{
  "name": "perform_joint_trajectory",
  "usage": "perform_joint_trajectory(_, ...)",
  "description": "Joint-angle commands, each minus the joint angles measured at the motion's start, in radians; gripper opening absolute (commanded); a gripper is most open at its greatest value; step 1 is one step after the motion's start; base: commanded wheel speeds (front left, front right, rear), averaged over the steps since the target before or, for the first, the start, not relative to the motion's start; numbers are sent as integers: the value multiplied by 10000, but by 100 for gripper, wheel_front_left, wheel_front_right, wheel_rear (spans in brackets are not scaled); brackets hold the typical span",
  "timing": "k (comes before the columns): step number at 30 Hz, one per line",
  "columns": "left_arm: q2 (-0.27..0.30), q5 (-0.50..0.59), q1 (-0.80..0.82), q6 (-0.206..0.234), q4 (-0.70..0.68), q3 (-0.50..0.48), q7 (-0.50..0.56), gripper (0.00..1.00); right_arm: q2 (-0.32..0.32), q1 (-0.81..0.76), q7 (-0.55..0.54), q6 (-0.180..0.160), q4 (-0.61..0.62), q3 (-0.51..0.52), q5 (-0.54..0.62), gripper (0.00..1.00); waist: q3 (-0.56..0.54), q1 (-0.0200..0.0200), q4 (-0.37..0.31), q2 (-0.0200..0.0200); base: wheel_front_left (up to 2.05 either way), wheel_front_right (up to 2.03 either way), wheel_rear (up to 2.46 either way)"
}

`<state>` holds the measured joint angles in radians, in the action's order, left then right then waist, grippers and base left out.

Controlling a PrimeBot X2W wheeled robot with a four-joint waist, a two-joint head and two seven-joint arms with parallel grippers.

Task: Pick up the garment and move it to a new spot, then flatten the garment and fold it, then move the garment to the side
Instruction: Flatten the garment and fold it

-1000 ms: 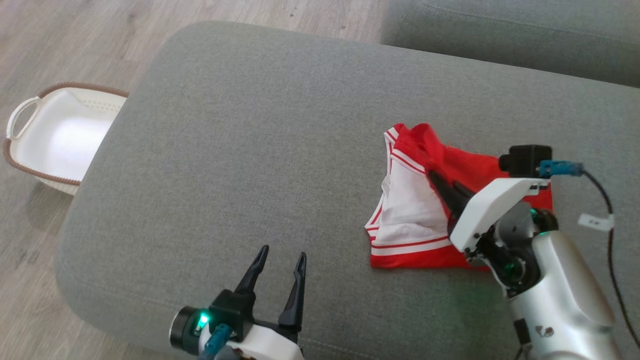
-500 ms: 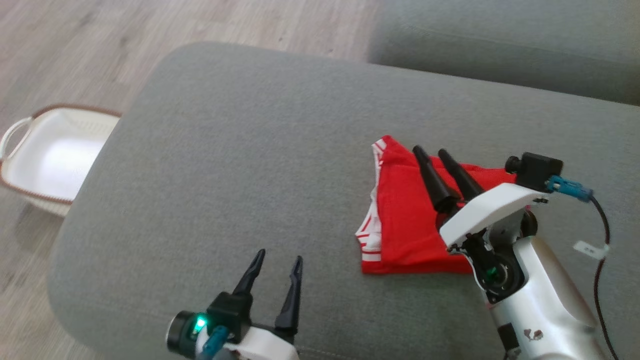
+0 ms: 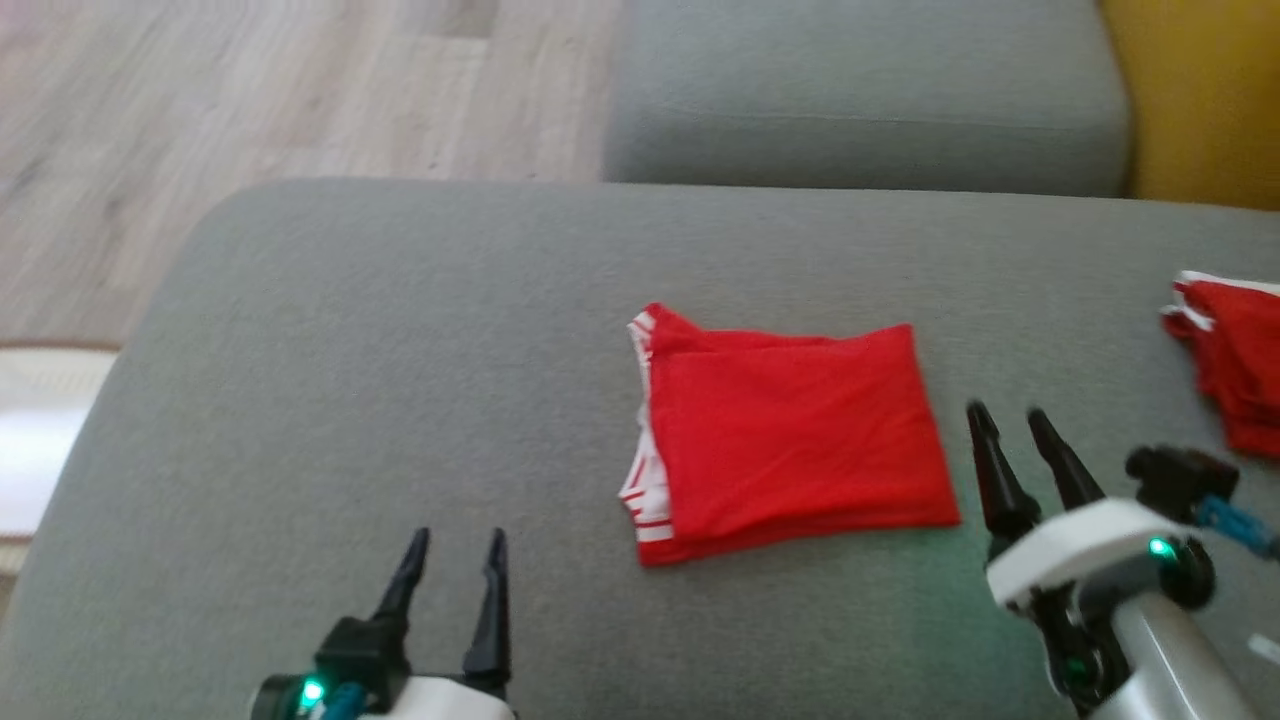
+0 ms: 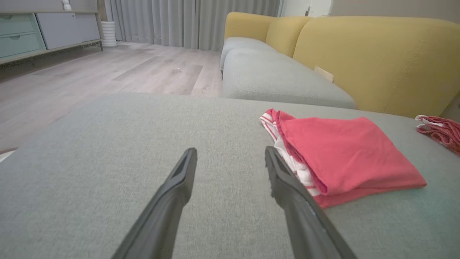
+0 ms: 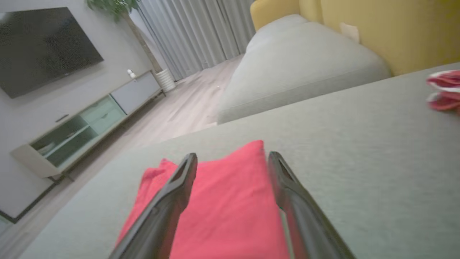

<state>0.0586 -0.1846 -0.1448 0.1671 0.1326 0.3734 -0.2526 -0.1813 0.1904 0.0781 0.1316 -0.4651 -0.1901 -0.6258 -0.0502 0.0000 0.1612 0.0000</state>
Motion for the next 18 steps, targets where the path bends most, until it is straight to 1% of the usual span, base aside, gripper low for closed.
perform_joint_trajectory(1, -83, 1, 166, 30, -447, -569, -92, 100, -298, 77, 383, -9, 70, -94, 414, 100, -200, 0, -471, 0, 0, 0, 0)
perform_joint_trajectory(7, -83, 40, -60, 16, -581, -969, -92, 100, -601, -306, 1203, -9, -292, -185, 1241, 100, -320, 0, -854, 0, 0, 0, 0)
perform_joint_trajectory(12, -83, 246, -374, -58, -721, -1286, -92, 100, -525, -674, 1773, -9, -162, -575, 1981, 100, -581, 0, -1003, 0, 0, 0, 0)
perform_joint_trajectory(14, -83, 316, -476, -97, -780, -1379, -92, 100, -446, -815, 1821, -9, 110, -703, 2366, 100, -678, 0, -996, 0, 0, 0, 0)
perform_joint_trajectory(18, -83, 536, -751, -177, -949, -1559, -92, 100, -142, -1327, 1831, -9, 1164, -616, 2999, 100, -869, 0, -1010, 0, 0, 0, 0)
